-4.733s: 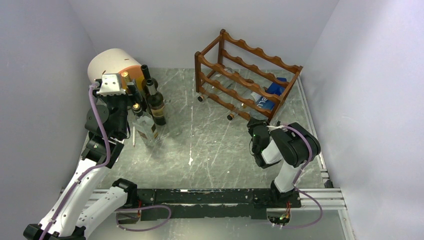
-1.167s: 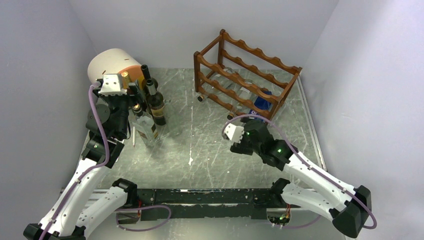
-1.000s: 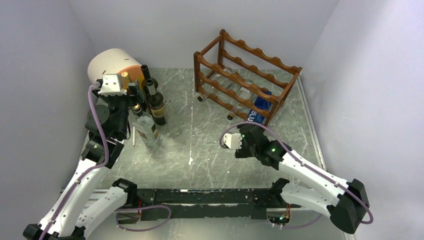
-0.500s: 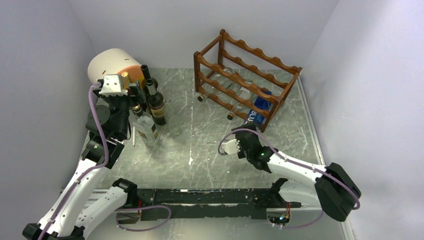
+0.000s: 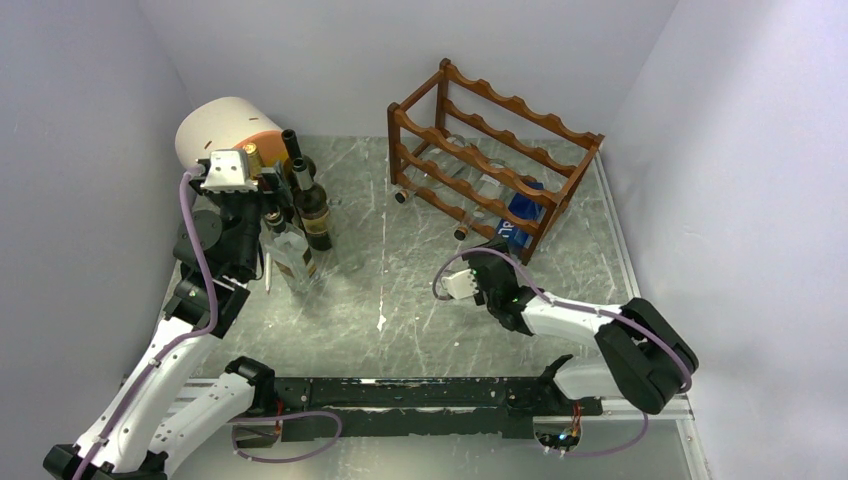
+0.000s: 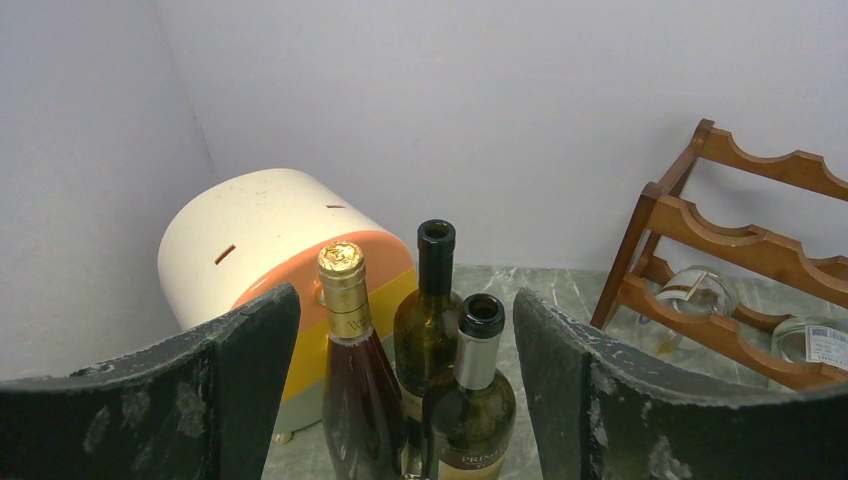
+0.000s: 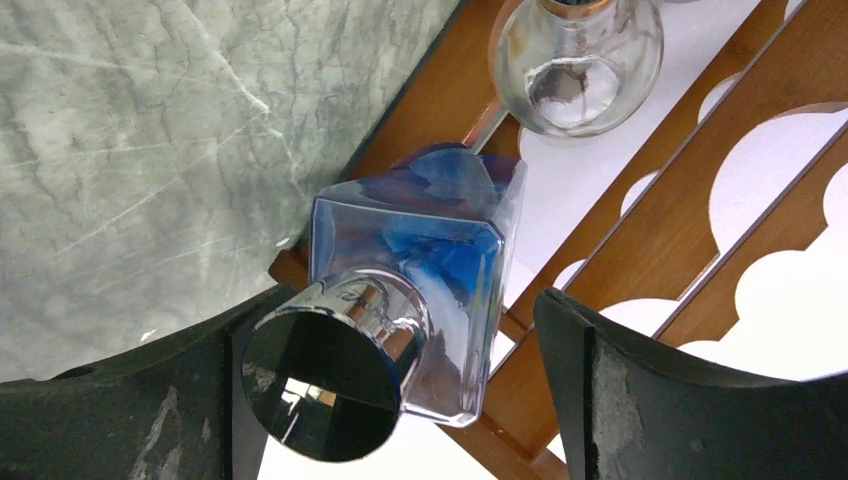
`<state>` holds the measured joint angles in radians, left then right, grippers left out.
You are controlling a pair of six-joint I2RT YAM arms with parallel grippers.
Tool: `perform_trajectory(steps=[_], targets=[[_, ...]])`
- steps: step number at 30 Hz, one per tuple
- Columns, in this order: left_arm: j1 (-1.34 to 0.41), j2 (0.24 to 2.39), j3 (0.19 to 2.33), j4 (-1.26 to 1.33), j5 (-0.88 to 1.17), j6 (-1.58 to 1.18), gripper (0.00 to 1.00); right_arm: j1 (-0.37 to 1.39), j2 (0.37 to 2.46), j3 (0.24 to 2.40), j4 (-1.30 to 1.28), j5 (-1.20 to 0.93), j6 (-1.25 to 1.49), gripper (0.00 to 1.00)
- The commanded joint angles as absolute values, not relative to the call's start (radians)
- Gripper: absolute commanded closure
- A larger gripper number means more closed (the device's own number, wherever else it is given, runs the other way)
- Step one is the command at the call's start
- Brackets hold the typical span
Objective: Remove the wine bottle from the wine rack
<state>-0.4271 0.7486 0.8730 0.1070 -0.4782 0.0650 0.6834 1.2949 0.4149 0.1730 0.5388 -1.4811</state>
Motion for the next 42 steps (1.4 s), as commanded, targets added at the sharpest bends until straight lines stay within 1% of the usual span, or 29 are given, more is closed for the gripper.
perform_trajectory(steps=[1, 3, 7, 10, 18, 22, 27, 31, 33, 42], targets=[[-0.441, 0.737, 0.886, 0.132, -0.505, 0.084, 0.18, 0.672, 1.321, 0.428, 0.236, 0.537, -1.513, 0.13], [-0.444, 0.735, 0.884, 0.134, -0.508, 0.085, 0.17, 0.666, 1.329, 0.426, 0.267, 0.539, -1.513, 0.2], [-0.449, 0.734, 0.884, 0.136, -0.512, 0.089, 0.18, 0.661, 1.344, 0.426, 0.278, 0.535, -1.514, 0.27], [-0.451, 0.734, 0.882, 0.137, -0.515, 0.09, 0.17, 0.661, 1.341, 0.424, 0.28, 0.528, -1.503, 0.36], [-0.451, 0.736, 0.88, 0.141, -0.521, 0.094, 0.17, 0.696, 1.253, 0.392, 0.195, 0.507, -1.501, 0.66], [-0.451, 0.742, 0.879, 0.142, -0.519, 0.095, 0.18, 0.751, 1.187, 0.365, 0.131, 0.518, -1.496, 0.71], [-0.452, 0.753, 0.881, 0.14, -0.518, 0.098, 0.18, 0.848, 1.097, 0.371, 0.03, 0.588, -1.44, 0.77], [-0.452, 0.754, 0.877, 0.144, -0.521, 0.102, 0.18, 0.972, 1.078, 0.467, -0.195, 0.612, -1.269, 0.79], [-0.452, 0.757, 0.877, 0.145, -0.522, 0.103, 0.18, 1.044, 1.082, 0.513, -0.293, 0.623, -1.165, 0.83], [-0.451, 0.77, 0.878, 0.145, -0.523, 0.106, 0.18, 1.361, 1.112, 0.656, -0.479, 0.726, -0.871, 0.86]])
